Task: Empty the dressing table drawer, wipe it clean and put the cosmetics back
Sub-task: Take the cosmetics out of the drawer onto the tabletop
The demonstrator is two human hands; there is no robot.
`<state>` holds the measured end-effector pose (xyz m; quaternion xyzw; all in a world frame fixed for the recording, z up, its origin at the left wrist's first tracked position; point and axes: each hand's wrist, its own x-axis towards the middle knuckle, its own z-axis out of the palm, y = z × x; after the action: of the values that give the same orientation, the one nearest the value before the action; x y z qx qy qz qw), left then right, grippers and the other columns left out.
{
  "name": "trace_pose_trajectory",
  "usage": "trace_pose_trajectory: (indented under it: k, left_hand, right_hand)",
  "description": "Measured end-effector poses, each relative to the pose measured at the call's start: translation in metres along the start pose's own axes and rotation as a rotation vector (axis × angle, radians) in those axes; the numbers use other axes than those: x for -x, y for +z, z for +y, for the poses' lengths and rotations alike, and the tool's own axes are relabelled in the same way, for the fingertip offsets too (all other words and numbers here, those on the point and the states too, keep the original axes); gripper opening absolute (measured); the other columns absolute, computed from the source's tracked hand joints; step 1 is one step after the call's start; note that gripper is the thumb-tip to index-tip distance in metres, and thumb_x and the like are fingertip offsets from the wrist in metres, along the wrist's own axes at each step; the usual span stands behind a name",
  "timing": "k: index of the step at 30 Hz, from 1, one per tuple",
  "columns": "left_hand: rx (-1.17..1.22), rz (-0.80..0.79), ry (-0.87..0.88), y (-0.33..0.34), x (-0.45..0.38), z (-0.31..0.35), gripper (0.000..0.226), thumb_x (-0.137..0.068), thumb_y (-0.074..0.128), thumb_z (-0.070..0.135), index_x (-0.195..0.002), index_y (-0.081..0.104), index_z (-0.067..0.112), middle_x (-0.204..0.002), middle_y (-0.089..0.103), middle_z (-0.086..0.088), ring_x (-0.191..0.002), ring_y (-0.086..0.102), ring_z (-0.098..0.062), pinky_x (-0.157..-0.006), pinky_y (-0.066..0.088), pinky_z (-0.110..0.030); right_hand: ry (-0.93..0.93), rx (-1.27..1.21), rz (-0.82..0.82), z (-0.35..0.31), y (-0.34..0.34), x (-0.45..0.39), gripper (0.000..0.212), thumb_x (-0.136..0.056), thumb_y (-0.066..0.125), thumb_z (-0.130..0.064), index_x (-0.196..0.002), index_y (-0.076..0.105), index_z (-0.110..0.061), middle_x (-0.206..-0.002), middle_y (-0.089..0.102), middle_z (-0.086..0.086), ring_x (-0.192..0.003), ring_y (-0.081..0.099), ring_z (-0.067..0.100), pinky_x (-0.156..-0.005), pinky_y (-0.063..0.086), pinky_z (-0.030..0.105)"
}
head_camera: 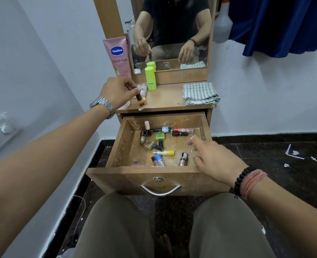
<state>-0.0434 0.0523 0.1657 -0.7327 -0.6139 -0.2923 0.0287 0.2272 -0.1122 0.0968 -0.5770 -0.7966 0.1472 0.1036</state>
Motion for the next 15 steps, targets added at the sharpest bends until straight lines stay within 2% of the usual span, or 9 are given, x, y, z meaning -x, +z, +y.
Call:
trace_pose_trajectory:
  k: [4, 7, 15]
  left_hand:
    - [-0.022, 0.015, -0.08, 0.003, -0.015, -0.005, 0.023, -0.082, 0.066, 0.042, -0.085, 0.069, 0.02, -0.085, 0.068, 0.004, -0.08, 0.06, -0.013, -0.065, 0.042, -0.026]
    - [-0.019, 0.01, -0.126, 0.008, -0.025, -0.009, 0.021, -0.082, 0.068, 0.039, -0.087, 0.07, 0.019, -0.09, 0.07, 0.001, -0.082, 0.06, -0.014, -0.066, 0.042, -0.026]
    - [-0.053, -0.024, -0.117, 0.016, -0.037, -0.009, 0.022, -0.086, 0.066, 0.029, -0.1, 0.072, 0.014, -0.099, 0.071, -0.006, -0.092, 0.063, -0.02, -0.07, 0.045, -0.027]
  right_hand:
    - [0.0, 0.002, -0.001, 0.001, 0.001, 0.001, 0.038, -0.097, 0.04, -0.02, -0.134, 0.037, -0.025, -0.109, 0.064, 0.001, -0.096, 0.062, 0.023, -0.081, 0.053, 0.042]
    - [0.006, 0.003, -0.005, 0.001, 0.002, 0.001, 0.038, -0.097, 0.04, -0.02, -0.134, 0.037, -0.025, -0.112, 0.064, 0.002, -0.097, 0.062, 0.024, -0.081, 0.053, 0.043]
    - [0.004, 0.005, -0.017, 0.0, 0.002, 0.0, 0.038, -0.097, 0.039, -0.019, -0.135, 0.037, -0.024, -0.114, 0.063, 0.002, -0.095, 0.063, 0.023, -0.08, 0.053, 0.041]
